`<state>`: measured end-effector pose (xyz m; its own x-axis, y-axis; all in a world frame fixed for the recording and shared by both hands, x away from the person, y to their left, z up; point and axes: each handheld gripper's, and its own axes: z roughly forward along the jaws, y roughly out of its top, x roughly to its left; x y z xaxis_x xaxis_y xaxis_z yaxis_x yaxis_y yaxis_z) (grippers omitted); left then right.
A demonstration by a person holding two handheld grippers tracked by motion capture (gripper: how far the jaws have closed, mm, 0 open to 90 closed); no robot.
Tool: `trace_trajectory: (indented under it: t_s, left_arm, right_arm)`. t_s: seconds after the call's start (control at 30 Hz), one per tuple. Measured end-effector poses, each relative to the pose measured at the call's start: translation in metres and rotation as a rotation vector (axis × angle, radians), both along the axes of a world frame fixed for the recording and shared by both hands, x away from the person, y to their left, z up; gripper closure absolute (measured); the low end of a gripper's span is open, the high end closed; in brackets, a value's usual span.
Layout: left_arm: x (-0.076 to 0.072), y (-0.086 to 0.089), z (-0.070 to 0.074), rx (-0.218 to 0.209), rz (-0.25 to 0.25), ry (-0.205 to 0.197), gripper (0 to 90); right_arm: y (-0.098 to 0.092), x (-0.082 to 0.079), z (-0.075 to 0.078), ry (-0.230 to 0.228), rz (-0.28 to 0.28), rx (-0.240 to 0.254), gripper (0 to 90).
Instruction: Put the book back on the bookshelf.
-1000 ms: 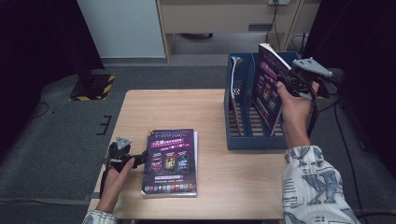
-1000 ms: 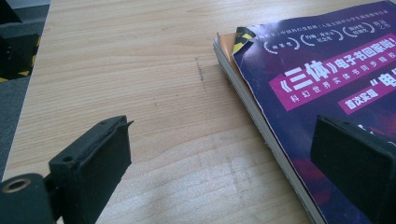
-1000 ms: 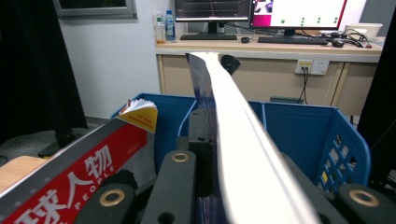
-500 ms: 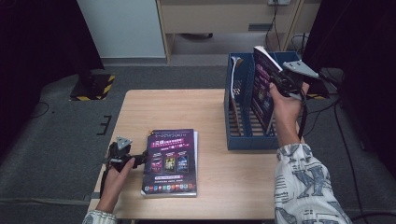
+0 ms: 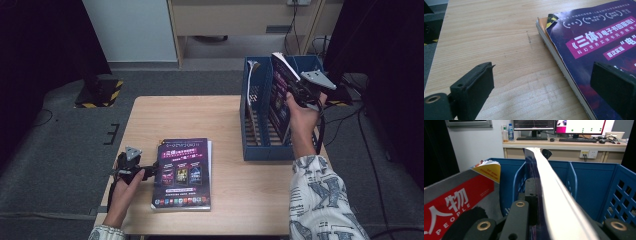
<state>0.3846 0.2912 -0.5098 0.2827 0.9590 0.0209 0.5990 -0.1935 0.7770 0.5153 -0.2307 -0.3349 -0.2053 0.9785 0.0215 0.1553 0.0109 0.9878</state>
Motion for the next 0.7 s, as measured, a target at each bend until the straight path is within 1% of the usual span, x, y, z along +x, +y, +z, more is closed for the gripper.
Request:
trace_trajectory:
  t_s: [0.07,0.27,0.53,0.7]
  left_arm:
    - [0.0,-0.001,0.0,0.002,-0.002,0.0,4.7]
    - [0.0,-0.001,0.0,0.01,-0.005,0.003,4.7]
    - [0.0,-0.002,-0.001,0.009,-0.01,0.004,4.7]
    - [0.0,-0.002,-0.001,0.012,-0.011,0.002,4.5]
  right_arm:
    - [0.0,0.002,-0.005,-0.002,-0.009,0.007,82.5]
    - [0.002,0.004,-0.013,-0.007,-0.019,0.006,82.5]
    - [0.001,0.005,-0.018,-0.013,-0.033,0.009,82.4]
    - [0.0,0.007,-0.023,-0.008,-0.036,0.005,82.4]
